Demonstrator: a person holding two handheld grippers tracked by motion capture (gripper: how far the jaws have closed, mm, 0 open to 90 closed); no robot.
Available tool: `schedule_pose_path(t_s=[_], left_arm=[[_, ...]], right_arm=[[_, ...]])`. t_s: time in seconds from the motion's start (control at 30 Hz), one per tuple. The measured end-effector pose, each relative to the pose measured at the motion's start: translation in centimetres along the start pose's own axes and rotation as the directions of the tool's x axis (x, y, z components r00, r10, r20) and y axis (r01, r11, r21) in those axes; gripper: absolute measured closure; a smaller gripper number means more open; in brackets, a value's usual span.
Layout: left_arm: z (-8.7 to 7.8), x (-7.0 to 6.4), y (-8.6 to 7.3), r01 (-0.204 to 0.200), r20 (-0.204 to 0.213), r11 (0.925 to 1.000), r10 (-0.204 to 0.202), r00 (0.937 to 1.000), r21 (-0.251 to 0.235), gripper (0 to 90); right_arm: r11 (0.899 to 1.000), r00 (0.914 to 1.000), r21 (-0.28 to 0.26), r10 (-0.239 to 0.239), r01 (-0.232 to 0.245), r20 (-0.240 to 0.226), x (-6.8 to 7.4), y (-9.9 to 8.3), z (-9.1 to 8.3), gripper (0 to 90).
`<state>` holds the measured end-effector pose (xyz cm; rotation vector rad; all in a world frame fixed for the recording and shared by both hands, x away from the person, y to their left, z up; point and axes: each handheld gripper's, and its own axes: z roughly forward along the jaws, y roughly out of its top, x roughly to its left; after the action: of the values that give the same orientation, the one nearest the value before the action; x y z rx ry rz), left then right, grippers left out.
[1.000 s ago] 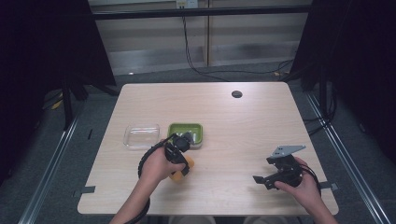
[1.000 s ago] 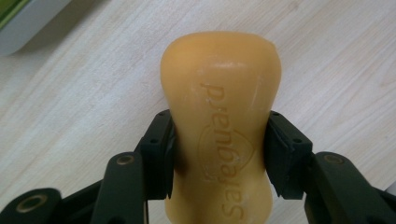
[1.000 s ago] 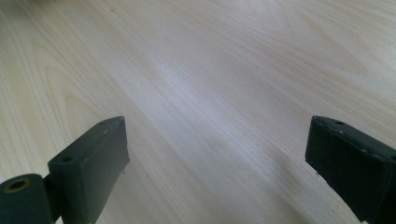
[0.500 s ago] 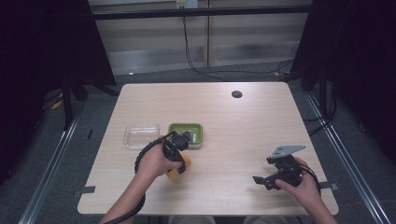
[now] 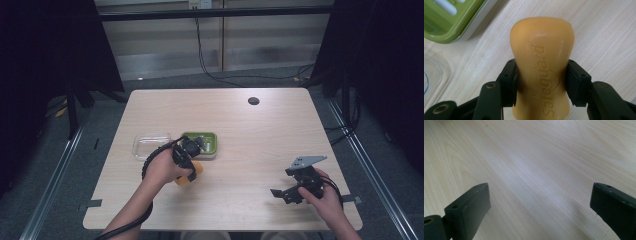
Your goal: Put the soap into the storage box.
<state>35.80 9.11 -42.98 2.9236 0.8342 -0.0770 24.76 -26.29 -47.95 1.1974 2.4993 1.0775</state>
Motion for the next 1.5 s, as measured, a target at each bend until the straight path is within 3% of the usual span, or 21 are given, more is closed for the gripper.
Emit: schedule_pose_path(t_s=[0.3, 0.5, 0.57, 0.7, 0.8, 0.87, 0.93, 1.17, 1.23, 1.5], left_arm=[[-0.6, 0.3, 0.2, -0.023, -0.008, 0.9997, 0.023, 0.9997, 0.006, 49.9], [-1.1, 0.6, 0.6, -0.067, -0.012, 0.9977, 0.067, 0.9977, 0.008, 49.9], [-1.1, 0.6, 0.7, -0.053, -0.004, 0.9986, 0.053, 0.9986, 0.0, 49.9], [-1.3, 0.9, 1.0, -0.078, -0.011, 0.997, 0.078, 0.9969, 0.009, 49.8], [-1.4, 1.0, 1.2, -0.067, -0.009, 0.9976, 0.068, 0.9977, 0.013, 49.9], [-1.6, 1.2, 1.3, -0.084, -0.012, 0.9962, 0.084, 0.9964, 0.026, 49.8], [-1.7, 1.2, 1.4, -0.069, -0.011, 0.9976, 0.069, 0.9976, 0.01, 49.9], [-2.1, 1.4, 2.0, -0.102, -0.01, 0.9943, 0.103, 0.9947, 0.032, 49.8], [-2.2, 1.4, 2.1, -0.094, -0.012, 0.9955, 0.094, 0.9955, 0.017, 49.8], [-2.7, 1.6, 2.8, -0.114, 0.02, 0.9933, 0.114, 0.9933, 0.018, 49.8]], right_arm=[[1.0, 0.9999, 0.007, -0.011, 0.011, 0.003, 0.0, 0.0, 0.1, 2.6], [1.0, 0.9999, 0.015, -0.012, 0.012, -0.001, 0.2, 0.1, 0.2, 2.6], [1.0, 0.9998, 0.013, -0.016, 0.016, -0.01, 0.1, 0.1, 0.3, 2.6], [1.0, 0.9998, 0.011, -0.019, 0.019, -0.008, 0.1, 0.1, 0.3, 2.7], [1.0, 0.9998, 0.012, -0.02, 0.02, 0.0, 0.2, 0.1, 0.3, 2.7], [1.0, 0.9998, 0.01, -0.019, 0.019, -0.005, 0.1, 0.1, 0.3, 2.7], [1.0, 0.9998, 0.011, -0.02, 0.02, -0.005, 0.1, 0.1, 0.3, 2.7], [1.0, 0.9998, 0.007, -0.011, 0.012, -0.013, 0.0, 0.1, 0.2, 2.6], [1.0, 0.9999, 0.008, -0.011, 0.011, -0.005, 0.0, 0.1, 0.2, 2.6], [1.0, 0.9999, 0.008, -0.012, 0.012, -0.005, 0.0, 0.1, 0.1, 2.6]])
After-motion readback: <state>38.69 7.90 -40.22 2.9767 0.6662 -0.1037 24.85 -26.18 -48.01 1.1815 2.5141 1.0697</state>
